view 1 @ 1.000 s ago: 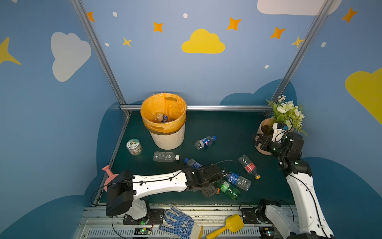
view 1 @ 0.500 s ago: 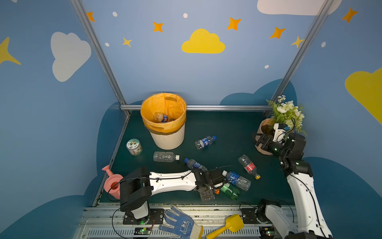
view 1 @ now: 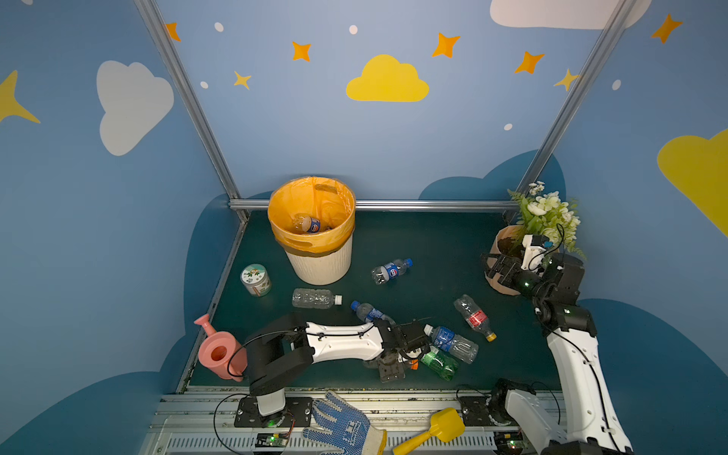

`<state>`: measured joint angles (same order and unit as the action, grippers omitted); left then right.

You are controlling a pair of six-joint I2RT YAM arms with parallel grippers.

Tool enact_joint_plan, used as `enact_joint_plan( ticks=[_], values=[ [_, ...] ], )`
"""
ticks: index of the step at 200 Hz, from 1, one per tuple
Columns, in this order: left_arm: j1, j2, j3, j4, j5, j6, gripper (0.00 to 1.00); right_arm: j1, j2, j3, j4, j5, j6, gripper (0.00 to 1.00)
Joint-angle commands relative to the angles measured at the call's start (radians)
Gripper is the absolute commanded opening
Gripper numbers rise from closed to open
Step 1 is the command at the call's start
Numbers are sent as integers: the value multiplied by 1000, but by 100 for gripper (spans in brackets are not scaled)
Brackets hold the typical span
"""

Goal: Throw the plastic bottles in the bin
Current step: Pick up the plastic bottle from the bottom-center of the table.

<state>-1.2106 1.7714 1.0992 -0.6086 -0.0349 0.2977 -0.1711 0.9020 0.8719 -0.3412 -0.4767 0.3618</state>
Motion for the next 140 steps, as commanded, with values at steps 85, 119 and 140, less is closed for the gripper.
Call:
enact_joint_plan(
  ticks=[85,119,140],
  values=[
    [2,-193,-60,59,-18,-116,59,-15,9,-27,30,-42,9,96],
    [7,-365,-81,135,-100,-165,59,-15,11,-30,37,-48,18,96],
    [8,-494,-97,197,-198,-180,59,-14,11,-33,62,-113,14,96]
  ],
)
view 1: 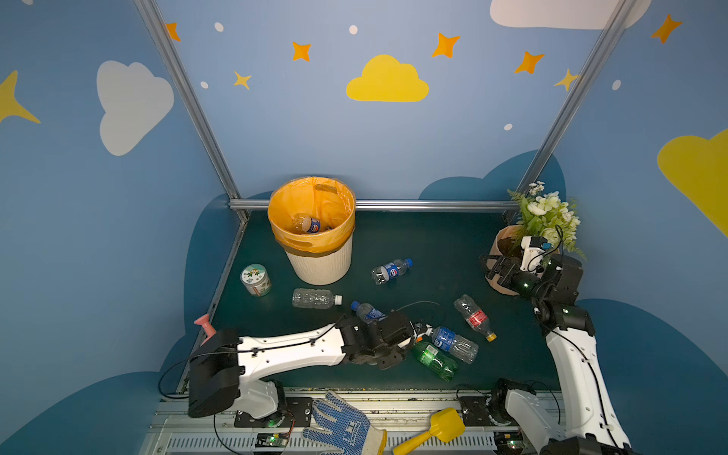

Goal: Throw the plastic bottles in the bin
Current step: Pick up the plastic bottle from the bottom-center of the table, then throw the plastic bottle into the trash bin.

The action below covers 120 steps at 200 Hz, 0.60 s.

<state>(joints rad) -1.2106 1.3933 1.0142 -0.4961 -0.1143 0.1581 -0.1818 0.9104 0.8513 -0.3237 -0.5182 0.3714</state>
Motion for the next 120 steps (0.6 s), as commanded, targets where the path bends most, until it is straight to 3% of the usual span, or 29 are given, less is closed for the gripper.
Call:
enact_joint_plan(
  ticks=[1,32,53,89,120],
  values=[
    [8,-126,-13,89,-124,-40,59,-3,3,-12,48,-77,3,96],
    [13,-337,-38,268,-319,1,58,8,10,-5,78,-169,3,95],
    [37,-456,-68,464,-407,126,59,17,16,1,81,-184,7,95],
    [145,-518,14,642,-385,327,58,26,9,12,72,-181,8,95],
    [290,-466,136,696,-293,375,58,31,-3,15,59,-173,3,96]
  ],
)
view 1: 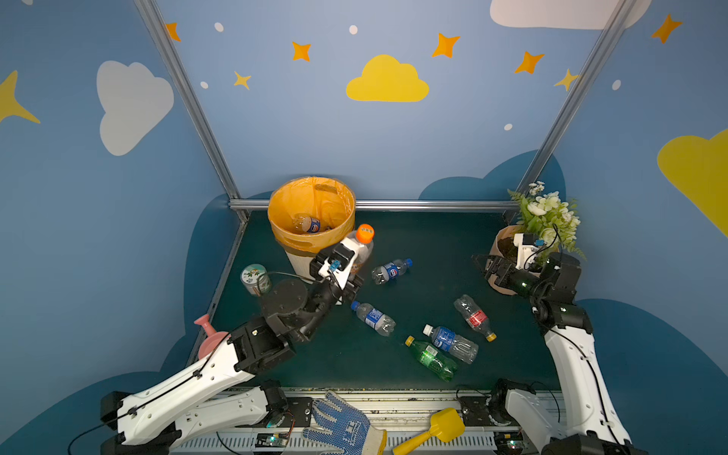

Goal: Throw the plastic bottles in the bin
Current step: Throw the plastic bottle into the trash bin.

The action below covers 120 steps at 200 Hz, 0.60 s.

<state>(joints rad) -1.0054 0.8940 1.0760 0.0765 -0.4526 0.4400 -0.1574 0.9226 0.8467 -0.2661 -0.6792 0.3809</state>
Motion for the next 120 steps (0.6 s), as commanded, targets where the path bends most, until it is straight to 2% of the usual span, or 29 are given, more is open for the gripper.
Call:
enact_joint_plan(
  ticks=[1,21,37,59,75,88,102,120],
  values=[
    [93,36,77,124,50,93,58,7,-16,20,0,-11,-6,96],
    [245,101,150,121,111,28,59,8,-28,25,-11,-8,-10,95],
    [393,178,236,42,171,-118,60,8,-37,27,-19,-5,-13,95],
    [588,342,399,-195,288,-347,63,9,-46,31,-36,7,-22,95],
    [697,465,490,-343,351,-467,71,8,-50,31,-47,12,-27,95],
    [741,535,539,-431,403,-524,83,9,-53,31,-64,21,-28,95],
    [746,570,569,-501,396,-559,99,10,-64,31,-85,41,-34,95],
    [740,529,525,-437,421,-561,100,13,-76,42,-123,76,-60,95]
  ],
)
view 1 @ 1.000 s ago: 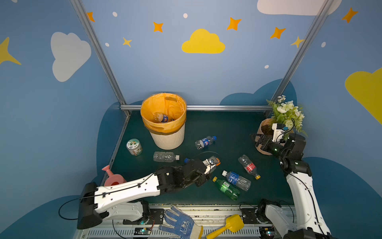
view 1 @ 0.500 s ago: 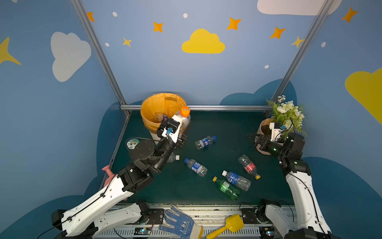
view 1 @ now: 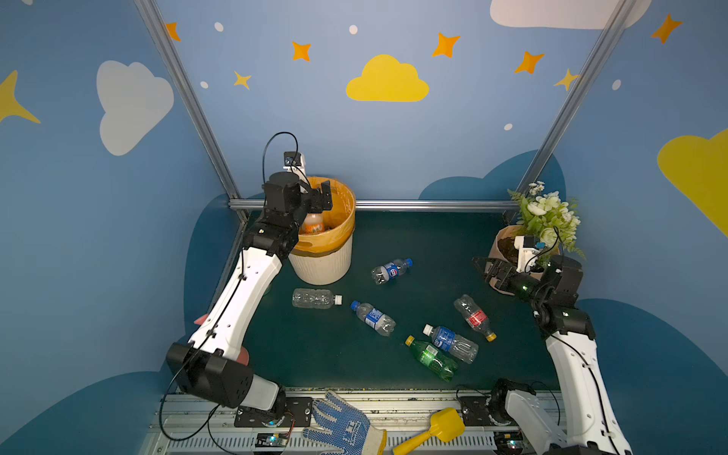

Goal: Throw the plastic bottles in the bin
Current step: Throw the plastic bottle into the trash bin, then pick up the plastic bottle from the bottom-center of the table.

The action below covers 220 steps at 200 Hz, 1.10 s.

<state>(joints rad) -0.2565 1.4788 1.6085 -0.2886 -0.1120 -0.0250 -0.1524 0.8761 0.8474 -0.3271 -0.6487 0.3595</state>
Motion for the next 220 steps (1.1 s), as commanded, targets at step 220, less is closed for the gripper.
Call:
enact_joint_plan(
  ticks=[220],
  values=[
    [-900,-322,-447,-10,-169,342,100,40,23,60,-185,244,-52,95]
  ],
)
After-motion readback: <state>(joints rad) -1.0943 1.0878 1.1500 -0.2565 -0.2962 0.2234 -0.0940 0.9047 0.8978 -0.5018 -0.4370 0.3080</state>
